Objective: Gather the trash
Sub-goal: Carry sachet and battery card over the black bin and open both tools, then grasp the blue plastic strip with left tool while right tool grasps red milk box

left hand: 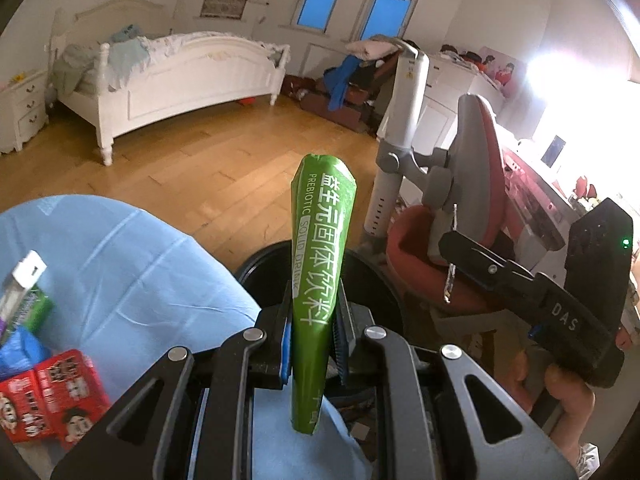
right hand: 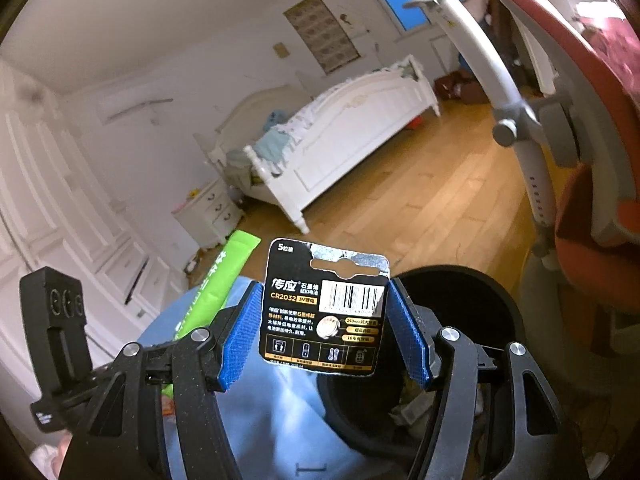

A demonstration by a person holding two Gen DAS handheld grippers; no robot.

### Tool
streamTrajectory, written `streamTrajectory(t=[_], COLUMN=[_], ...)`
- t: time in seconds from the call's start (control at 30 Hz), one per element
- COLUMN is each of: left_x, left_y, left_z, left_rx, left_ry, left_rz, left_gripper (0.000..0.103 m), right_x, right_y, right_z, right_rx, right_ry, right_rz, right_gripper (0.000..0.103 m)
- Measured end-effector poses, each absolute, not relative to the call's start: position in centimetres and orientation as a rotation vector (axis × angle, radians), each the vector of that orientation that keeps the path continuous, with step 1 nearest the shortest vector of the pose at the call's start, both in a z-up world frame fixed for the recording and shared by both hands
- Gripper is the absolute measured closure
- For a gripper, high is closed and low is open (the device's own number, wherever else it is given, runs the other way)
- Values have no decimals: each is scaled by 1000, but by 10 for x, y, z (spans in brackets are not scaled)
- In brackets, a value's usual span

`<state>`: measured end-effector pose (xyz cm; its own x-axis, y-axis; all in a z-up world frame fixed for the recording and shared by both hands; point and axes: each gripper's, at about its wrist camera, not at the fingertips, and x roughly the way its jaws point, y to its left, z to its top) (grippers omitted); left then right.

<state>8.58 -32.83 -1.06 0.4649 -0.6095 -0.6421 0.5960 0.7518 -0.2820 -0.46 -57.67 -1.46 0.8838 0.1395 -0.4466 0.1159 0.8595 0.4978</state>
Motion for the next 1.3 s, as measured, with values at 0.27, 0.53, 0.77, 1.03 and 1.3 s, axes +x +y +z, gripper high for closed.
streamTrajectory(t=[0.27, 0.53, 0.77, 1.03, 1.3], left_x=[97, 108, 101, 87, 81], left_y=[-352, -374, -363, -291, -161], left_z=[-30, -30, -22, -5, -2], left_rx=[-10, 19, 8, -58, -68], left_ry=[854, 845, 826, 784, 748], left_rz=[-779, -816, -811, -737, -523], left_gripper=[86, 55, 36, 27, 27], right_x=[7, 15, 9, 21, 45], right_y=[-593, -612, -606, -545, -443], right_z=[-38, -48, -43, -35, -22], right_rx=[582, 628, 616, 551, 415], right_ry=[531, 541, 536, 590, 674], right_rz=[-16, -54, -58, 62, 265], right_gripper=[40, 18, 18, 18, 19])
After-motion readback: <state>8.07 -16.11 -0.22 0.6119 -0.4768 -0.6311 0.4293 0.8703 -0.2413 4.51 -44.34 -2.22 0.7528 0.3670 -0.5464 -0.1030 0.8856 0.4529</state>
